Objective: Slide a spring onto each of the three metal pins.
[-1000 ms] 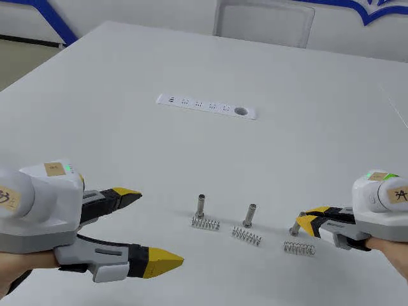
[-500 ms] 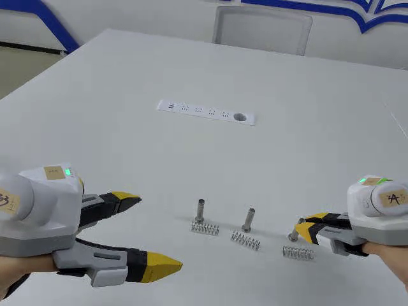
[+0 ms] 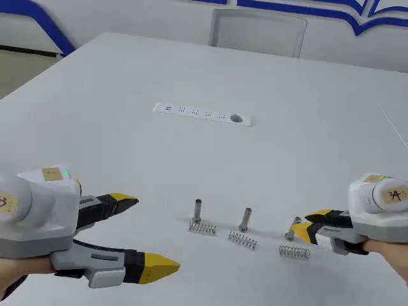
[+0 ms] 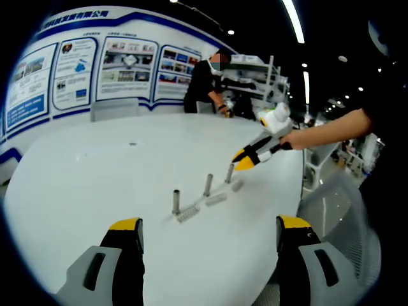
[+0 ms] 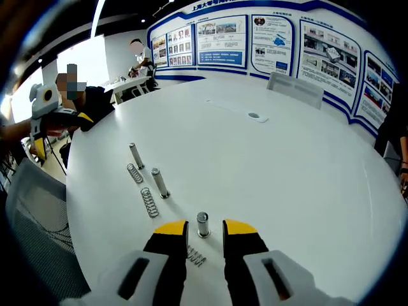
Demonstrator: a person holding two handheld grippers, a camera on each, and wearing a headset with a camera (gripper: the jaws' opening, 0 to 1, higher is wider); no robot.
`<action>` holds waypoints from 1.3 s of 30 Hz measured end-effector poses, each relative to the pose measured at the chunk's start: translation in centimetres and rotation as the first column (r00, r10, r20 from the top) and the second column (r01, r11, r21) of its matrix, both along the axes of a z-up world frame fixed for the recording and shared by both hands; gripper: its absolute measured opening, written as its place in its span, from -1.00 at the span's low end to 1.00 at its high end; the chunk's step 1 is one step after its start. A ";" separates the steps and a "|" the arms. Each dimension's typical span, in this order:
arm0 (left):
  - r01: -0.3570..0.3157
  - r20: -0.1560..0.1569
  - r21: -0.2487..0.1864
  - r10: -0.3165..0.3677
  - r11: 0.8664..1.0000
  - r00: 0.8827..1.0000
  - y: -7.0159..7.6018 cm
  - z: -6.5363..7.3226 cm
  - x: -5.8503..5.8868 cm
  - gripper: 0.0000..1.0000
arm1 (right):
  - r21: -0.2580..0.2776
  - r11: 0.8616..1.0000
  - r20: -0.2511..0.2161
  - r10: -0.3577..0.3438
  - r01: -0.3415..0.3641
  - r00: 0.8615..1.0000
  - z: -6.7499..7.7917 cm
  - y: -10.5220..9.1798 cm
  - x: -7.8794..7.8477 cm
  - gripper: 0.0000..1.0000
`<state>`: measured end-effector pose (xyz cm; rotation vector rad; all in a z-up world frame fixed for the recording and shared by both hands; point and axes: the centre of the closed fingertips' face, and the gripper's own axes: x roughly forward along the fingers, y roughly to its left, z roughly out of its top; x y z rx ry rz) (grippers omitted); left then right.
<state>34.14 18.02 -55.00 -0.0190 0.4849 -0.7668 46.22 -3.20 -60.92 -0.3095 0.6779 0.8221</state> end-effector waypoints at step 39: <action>0.017 -0.070 0.028 -0.015 0.999 0.997 -1.2 -2.0 1.3 0.73 | -0.117 0.908 -0.113 0.390 -0.402 0.914 -5.3 -0.8 -2.7 -0.61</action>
